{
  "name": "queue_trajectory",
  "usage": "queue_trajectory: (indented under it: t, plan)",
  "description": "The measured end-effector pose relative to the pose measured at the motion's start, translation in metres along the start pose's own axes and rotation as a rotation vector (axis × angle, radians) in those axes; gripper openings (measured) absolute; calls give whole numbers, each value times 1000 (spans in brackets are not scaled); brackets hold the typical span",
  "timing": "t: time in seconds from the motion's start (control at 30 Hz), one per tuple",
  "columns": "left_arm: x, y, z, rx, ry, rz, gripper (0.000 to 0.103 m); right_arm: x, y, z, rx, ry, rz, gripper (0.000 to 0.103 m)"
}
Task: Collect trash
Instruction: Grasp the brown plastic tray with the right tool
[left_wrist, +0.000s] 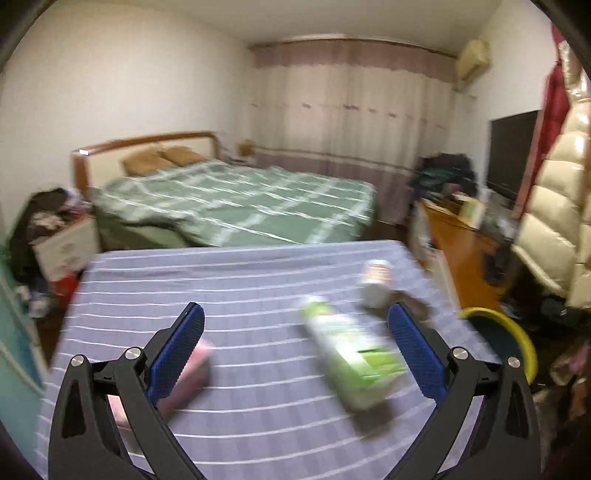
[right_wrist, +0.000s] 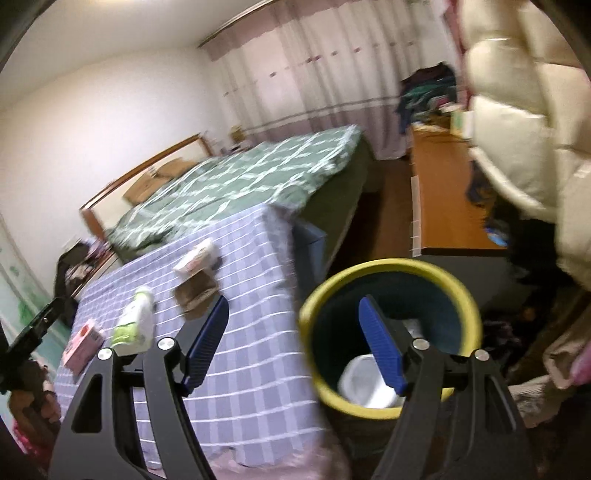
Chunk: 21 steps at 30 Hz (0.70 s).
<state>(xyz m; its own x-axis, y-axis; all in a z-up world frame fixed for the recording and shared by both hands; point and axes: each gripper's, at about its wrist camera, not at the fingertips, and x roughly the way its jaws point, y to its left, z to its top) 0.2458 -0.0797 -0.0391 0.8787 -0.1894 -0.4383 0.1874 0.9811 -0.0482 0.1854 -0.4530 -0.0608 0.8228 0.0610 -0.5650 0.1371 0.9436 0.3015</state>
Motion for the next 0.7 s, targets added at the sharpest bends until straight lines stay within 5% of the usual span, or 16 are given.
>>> queue_trajectory:
  t: [0.1, 0.23, 0.43, 0.7]
  plan:
    - [1, 33, -8, -39, -26, 37, 98, 28, 31, 9, -59, 47, 52, 70]
    - [10, 54, -20, -100, -7, -3, 98, 66, 72, 25, -138, 105, 90, 72]
    - [22, 55, -28, -90, 35, -49, 98, 137, 115, 42, -198, 224, 61, 81]
    - [21, 46, -32, -102, 51, -88, 98, 185, 127, 23, -202, 304, 1, 85]
